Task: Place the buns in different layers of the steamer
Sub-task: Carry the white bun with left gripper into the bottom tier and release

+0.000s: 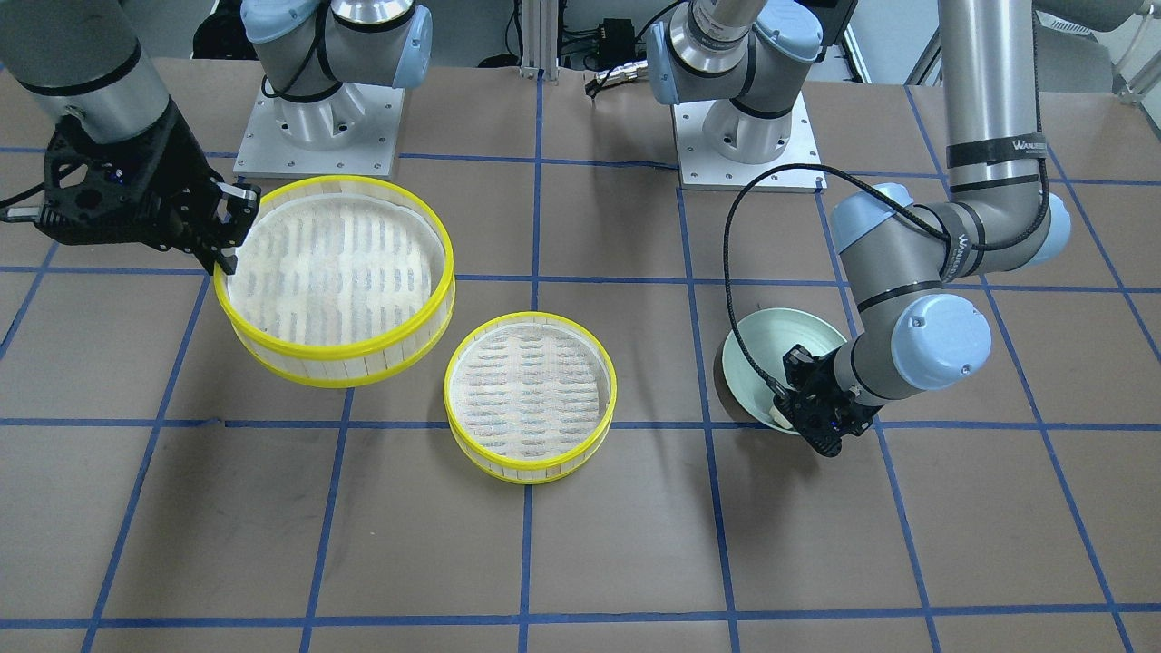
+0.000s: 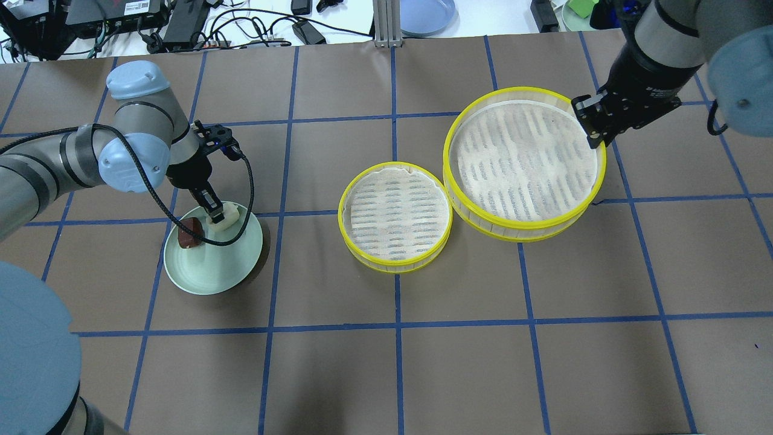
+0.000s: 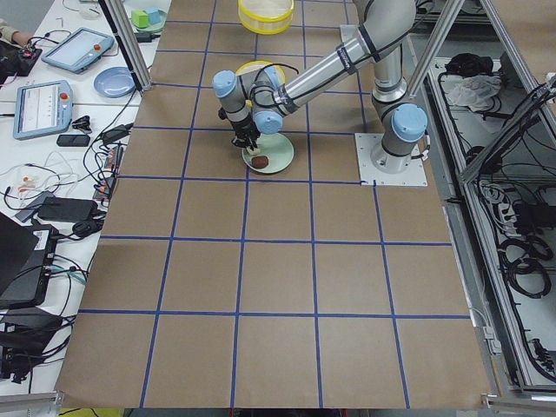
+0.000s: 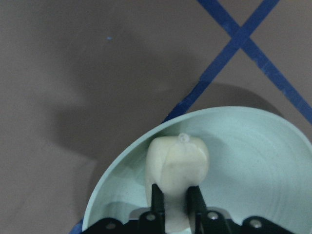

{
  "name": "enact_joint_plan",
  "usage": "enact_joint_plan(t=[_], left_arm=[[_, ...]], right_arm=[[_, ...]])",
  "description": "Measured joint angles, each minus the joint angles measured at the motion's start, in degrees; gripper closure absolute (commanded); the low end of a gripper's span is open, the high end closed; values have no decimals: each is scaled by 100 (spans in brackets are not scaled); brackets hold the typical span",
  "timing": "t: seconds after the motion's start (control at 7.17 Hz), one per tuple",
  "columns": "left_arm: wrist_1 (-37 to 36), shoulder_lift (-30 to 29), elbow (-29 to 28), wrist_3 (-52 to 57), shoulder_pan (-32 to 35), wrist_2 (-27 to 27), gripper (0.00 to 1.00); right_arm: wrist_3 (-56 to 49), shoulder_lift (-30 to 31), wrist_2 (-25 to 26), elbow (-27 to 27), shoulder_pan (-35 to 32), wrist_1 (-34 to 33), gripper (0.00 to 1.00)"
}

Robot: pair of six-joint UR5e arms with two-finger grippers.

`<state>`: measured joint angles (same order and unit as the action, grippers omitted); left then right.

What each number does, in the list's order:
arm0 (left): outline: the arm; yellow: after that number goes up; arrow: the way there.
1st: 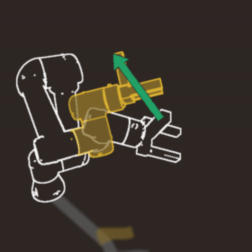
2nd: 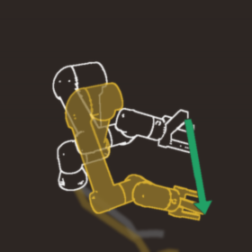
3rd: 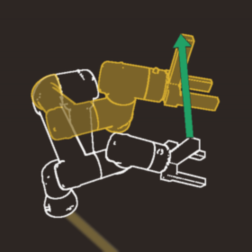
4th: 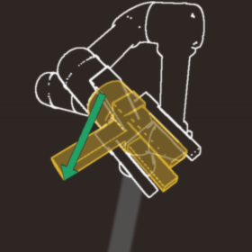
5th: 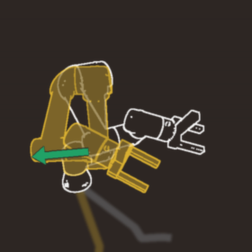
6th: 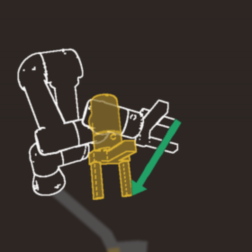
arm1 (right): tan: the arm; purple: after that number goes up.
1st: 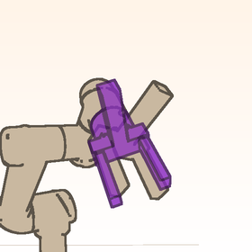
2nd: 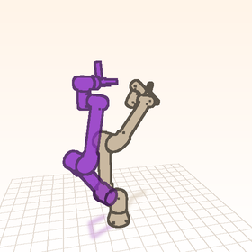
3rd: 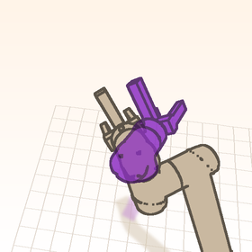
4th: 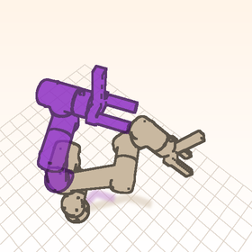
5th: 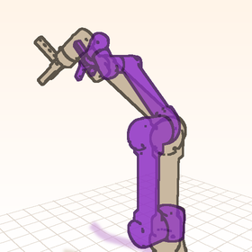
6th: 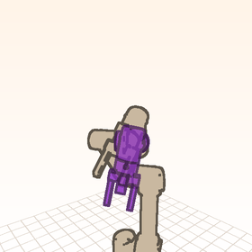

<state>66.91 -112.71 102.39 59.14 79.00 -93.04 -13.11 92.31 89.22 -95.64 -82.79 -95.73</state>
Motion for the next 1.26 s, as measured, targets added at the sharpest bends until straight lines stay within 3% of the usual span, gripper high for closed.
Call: enact_joint_plan(t=[0.28, 0.56, 0.98, 1.26], left_arm=[[126, 213, -284, -661, 150, 13, 100], [451, 522, -691, -2279, 518, 93, 100], [477, 749, -852, -5115, 1242, 995, 100], [290, 629, -815, -6317, 1672, 1818, 100]], right_arm=[[-371, 117, -9, -2, 76, 147, 80], [-508, 162, -3, -31, 85, 179, 80], [-530, 203, 32, -42, 87, 337, 81], [-530, 214, 37, -42, 87, 381, 81]])
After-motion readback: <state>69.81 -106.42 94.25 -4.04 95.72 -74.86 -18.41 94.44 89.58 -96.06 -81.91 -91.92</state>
